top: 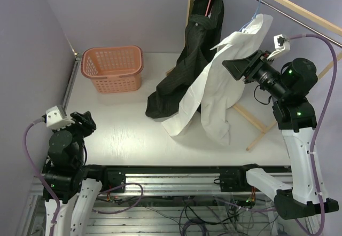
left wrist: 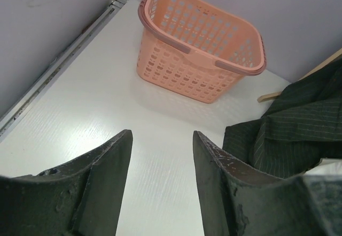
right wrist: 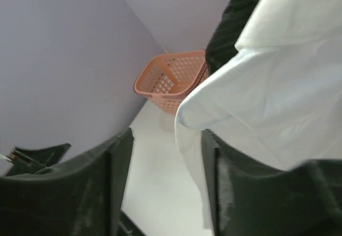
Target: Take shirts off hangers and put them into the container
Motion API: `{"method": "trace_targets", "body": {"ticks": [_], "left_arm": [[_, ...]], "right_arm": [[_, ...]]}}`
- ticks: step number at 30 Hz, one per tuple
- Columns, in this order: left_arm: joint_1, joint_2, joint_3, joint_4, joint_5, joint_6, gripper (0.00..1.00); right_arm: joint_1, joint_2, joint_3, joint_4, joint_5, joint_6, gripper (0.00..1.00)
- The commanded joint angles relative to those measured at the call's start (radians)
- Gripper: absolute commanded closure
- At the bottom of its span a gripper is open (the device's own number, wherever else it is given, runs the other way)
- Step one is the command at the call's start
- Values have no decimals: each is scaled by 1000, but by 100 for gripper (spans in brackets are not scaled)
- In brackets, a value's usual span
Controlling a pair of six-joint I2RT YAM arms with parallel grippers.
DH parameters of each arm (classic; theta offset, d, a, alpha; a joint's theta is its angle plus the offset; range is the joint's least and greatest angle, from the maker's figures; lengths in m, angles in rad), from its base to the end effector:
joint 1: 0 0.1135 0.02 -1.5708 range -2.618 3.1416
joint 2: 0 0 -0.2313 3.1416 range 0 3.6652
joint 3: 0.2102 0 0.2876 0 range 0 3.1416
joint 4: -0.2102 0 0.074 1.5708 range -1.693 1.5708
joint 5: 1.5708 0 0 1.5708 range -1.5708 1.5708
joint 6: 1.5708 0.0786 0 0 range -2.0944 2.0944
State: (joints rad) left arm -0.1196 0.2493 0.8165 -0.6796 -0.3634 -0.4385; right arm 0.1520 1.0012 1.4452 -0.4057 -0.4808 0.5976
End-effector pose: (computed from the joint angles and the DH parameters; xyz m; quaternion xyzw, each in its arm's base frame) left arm 0.1497 0.0102 0.3558 -0.2353 0.7050 -0.0510 0.6671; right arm 0.2585 0.0764 0.4888 -0.0185 0.6948 0.4098 0.5908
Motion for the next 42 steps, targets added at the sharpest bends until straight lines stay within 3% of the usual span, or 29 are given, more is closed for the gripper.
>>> {"method": "trace_targets", "body": {"ticks": [1,4,6,13,19,25,31,36,42], "left_arm": [[-5,21,-15,13,3,1,40],[-5,26,-19,19,20,4,40],[-5,29,-16,18,20,3,41],[-5,50,-16,14,12,-3,43],[-5,69,-20,20,24,3,44],[-5,73,-18,13,11,-4,46],[-5,77,-18,15,17,-2,47],[-5,77,-18,14,14,-3,48],[-5,68,-19,11,7,-7,49]], "right_arm": [[3,-15,52,141,-71,-90,41],[4,131,254,-22,-64,-187,52],[4,237,382,-125,3,-222,55],[45,492,624,-307,366,-231,50],[116,510,538,-237,485,-218,49],[165,499,569,-319,614,-236,49],[169,417,603,-381,616,-229,46],[170,466,740,-531,636,-212,39],[173,500,732,-584,660,-180,35]]}}
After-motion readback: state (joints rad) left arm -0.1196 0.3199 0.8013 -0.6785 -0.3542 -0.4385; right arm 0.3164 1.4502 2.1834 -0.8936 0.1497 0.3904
